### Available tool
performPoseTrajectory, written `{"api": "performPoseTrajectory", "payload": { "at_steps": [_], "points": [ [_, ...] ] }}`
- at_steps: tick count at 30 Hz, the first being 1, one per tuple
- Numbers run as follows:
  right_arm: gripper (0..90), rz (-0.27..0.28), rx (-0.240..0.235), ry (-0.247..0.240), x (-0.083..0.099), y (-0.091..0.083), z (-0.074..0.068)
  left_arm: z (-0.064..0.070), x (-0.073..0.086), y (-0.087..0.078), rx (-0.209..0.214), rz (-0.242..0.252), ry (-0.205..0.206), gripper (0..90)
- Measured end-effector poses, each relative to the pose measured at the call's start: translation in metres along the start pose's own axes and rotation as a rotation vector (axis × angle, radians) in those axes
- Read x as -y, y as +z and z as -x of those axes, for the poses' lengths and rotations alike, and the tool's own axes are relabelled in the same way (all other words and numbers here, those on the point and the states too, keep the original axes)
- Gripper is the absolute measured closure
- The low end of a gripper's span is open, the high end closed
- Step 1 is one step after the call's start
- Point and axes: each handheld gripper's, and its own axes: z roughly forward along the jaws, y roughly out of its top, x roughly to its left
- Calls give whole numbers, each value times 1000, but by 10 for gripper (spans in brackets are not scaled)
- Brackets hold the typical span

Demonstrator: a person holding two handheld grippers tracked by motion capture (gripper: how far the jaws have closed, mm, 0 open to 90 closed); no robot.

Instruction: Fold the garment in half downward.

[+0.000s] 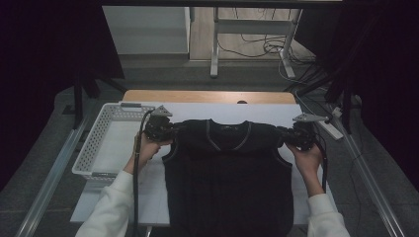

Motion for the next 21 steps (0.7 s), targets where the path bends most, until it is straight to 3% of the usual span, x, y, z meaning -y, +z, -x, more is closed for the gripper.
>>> {"api": "performPoseTrajectory", "payload": {
  "at_steps": [11,17,21],
  "points": [
    [761,-15,-18,-16,7,-2,-8,10,9,1,1,-29,17,764],
    [760,-7,-26,-9,13,-13,-15,18,15,-6,28,-19,14,764],
    [759,-11,-30,-14,17,-20,-17,21,18,-2,36,-40,6,764]
  ]
}}
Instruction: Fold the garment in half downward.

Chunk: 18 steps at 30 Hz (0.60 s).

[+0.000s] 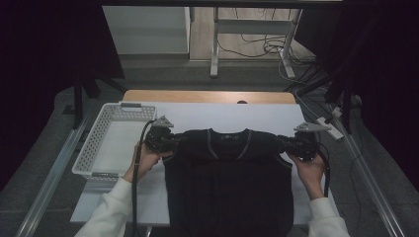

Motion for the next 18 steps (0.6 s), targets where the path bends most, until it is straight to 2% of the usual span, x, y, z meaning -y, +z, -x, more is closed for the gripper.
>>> {"api": "performPoseTrajectory", "payload": {
  "at_steps": [9,18],
  "points": [
    [759,-11,-20,0,4,-4,-3,4,7,-6,8,4,-9,763],
    [759,-9,-40,-19,13,-21,-22,18,24,-17,33,0,1,763]
  ]
}}
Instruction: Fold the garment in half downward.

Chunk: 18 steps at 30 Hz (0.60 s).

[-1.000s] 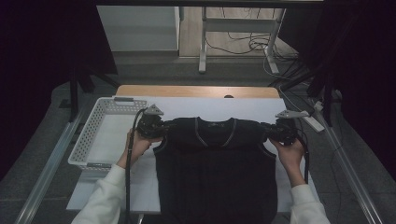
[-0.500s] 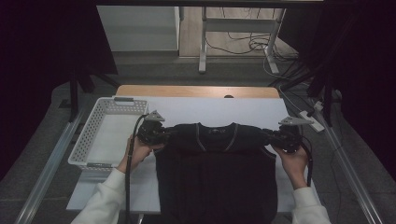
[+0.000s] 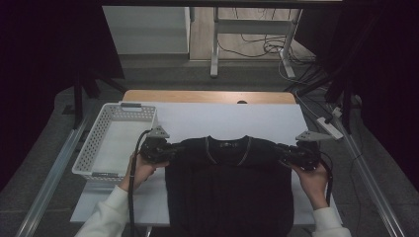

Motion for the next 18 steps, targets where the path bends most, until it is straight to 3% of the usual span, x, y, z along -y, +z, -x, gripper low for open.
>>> {"api": "performPoseTrajectory", "payload": {
  "at_steps": [18],
  "points": [
    [758,-22,-32,3,32,-21,-24,19,21,-7,30,-20,11,761]
  ]
}}
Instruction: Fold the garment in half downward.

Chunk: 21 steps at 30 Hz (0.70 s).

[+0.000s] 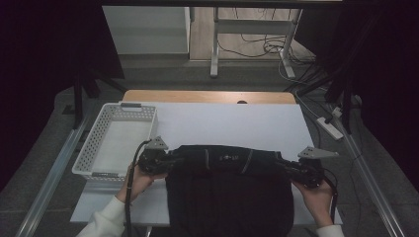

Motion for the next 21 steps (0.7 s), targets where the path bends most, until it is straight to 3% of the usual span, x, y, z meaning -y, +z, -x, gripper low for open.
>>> {"api": "performPoseTrajectory", "payload": {
  "at_steps": [12,21],
  "points": [
    [756,-8,-9,-19,17,-16,-16,17,17,-4,25,-18,13,759],
    [750,2,-7,-18,24,-28,-18,33,30,-13,74,-9,13,751]
  ]
}}
